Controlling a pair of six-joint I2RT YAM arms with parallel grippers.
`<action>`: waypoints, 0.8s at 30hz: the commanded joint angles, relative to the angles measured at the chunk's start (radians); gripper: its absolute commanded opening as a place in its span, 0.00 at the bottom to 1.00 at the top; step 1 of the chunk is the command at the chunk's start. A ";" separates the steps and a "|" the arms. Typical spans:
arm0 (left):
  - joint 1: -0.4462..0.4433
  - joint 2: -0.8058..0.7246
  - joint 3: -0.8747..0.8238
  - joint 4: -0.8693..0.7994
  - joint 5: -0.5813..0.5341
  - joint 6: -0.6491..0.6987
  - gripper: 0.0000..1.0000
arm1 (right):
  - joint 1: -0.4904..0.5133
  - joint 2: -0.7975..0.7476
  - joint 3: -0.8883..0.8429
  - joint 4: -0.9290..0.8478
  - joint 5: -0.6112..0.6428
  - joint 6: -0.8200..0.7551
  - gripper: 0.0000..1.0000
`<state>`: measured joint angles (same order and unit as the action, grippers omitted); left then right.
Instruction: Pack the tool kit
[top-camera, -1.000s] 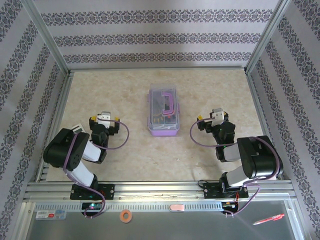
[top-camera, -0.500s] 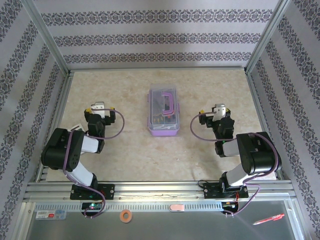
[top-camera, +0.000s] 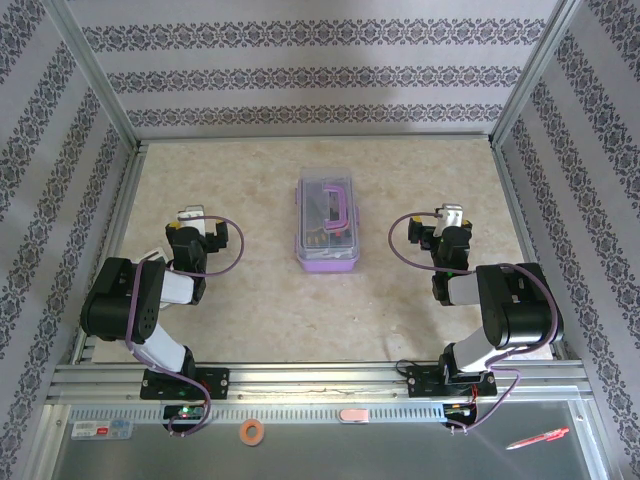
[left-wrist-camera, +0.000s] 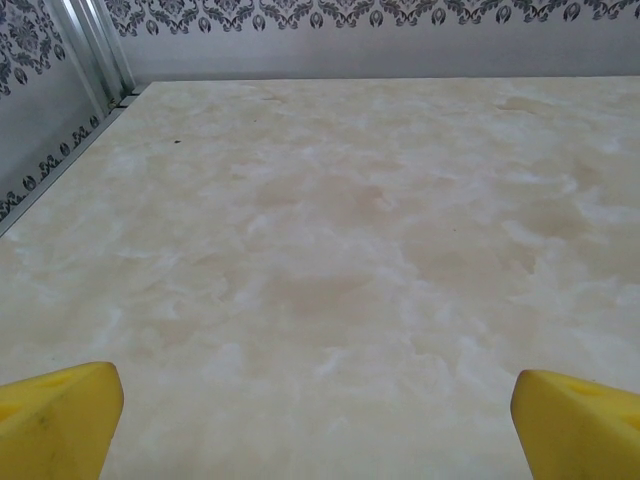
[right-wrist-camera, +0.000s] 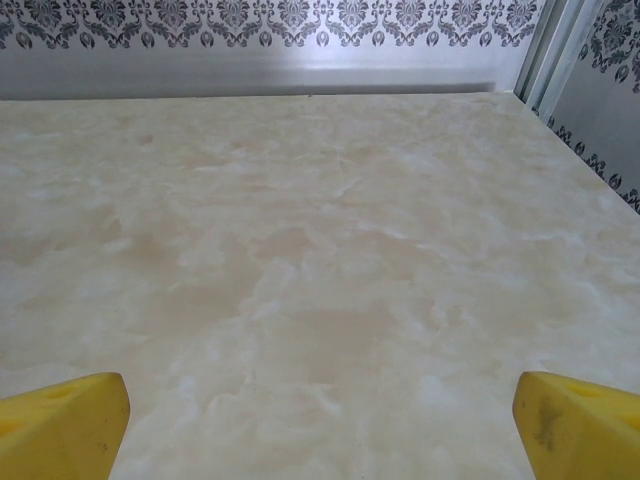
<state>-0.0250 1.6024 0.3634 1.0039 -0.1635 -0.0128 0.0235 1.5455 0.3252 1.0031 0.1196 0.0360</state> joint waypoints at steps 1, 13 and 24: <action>0.005 -0.012 0.000 -0.010 0.012 -0.020 1.00 | 0.001 -0.010 0.012 -0.011 -0.013 0.007 0.98; 0.005 -0.011 0.002 -0.016 0.016 -0.018 1.00 | 0.001 -0.008 0.012 -0.012 -0.015 0.006 0.98; 0.005 -0.012 0.008 -0.026 0.016 -0.020 1.00 | 0.007 -0.007 0.012 -0.015 -0.008 0.001 0.98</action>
<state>-0.0250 1.6024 0.3634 0.9989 -0.1604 -0.0128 0.0238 1.5455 0.3252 0.9760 0.1158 0.0353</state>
